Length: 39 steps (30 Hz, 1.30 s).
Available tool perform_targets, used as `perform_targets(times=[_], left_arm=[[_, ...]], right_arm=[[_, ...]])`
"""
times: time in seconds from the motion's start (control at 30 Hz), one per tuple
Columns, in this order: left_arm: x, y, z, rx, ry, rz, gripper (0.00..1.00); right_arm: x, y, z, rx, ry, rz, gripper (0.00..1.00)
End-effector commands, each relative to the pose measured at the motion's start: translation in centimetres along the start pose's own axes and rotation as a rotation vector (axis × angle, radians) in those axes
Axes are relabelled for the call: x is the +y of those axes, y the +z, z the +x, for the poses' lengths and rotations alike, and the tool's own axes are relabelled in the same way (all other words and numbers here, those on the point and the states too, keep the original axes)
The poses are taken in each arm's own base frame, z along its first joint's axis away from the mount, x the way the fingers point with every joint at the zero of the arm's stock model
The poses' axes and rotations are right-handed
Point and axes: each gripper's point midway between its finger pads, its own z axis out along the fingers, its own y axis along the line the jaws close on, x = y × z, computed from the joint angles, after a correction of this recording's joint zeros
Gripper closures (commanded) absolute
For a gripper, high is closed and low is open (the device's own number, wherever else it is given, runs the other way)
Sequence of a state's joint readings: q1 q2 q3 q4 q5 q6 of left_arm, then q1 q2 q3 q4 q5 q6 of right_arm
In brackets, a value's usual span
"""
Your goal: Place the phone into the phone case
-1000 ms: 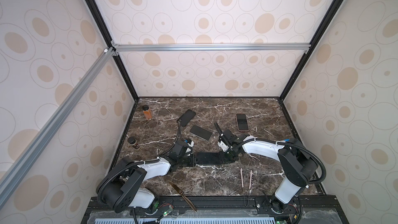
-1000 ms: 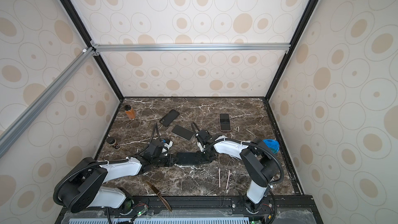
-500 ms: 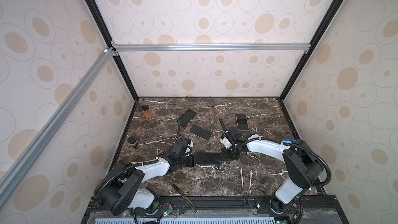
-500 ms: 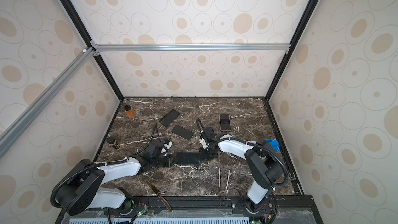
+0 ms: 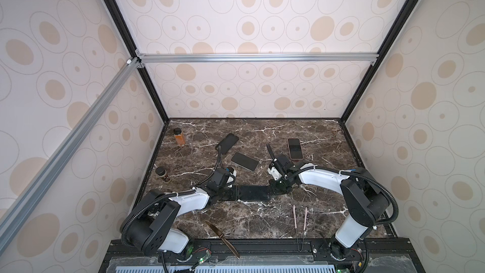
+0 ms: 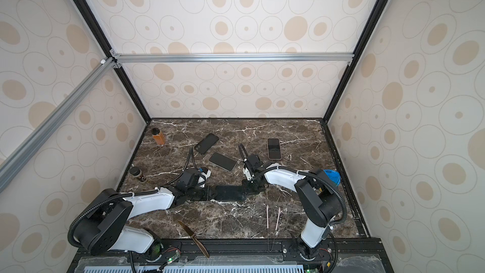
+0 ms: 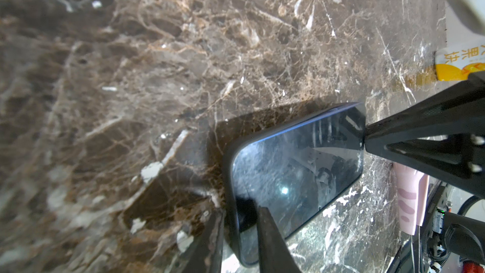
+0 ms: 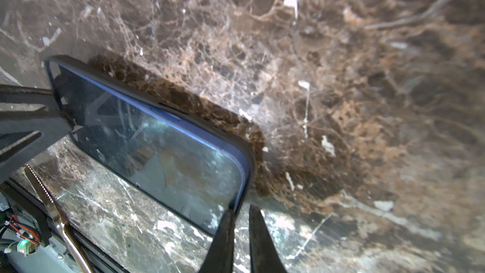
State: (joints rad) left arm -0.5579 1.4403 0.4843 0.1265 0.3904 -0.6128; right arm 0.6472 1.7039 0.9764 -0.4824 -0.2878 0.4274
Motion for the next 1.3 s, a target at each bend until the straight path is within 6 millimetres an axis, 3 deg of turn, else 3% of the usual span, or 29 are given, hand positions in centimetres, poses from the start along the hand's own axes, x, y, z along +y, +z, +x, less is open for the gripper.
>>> perform_targets(times=[0.0,0.23,0.6,0.9,1.27], left_arm=[[0.9,0.5,0.4,0.035,0.009,-0.032,0.77],[0.8,0.9,0.3,0.043,0.010,-0.027,0.79],[0.9,1.2,0.7,0.055,0.008,-0.020,0.80],[0.6,1.4,0.4,0.054,-0.001,-0.008,0.80],[0.9,1.4,1.2,0.061,-0.017,-0.006,0.81]], right_arm=[[-0.2,0.5,-0.6,-0.002,-0.008,0.012,0.86],[-0.3,1.1,-0.7,0.003,-0.014,0.008,0.87],[-2.2,3.1,0.0,0.054,0.010,0.086,0.90],[-4.1,3.8,0.3,0.080,-0.009,0.253,0.90],[-4.9,4.6,0.4,0.093,-0.017,0.341,0.89]])
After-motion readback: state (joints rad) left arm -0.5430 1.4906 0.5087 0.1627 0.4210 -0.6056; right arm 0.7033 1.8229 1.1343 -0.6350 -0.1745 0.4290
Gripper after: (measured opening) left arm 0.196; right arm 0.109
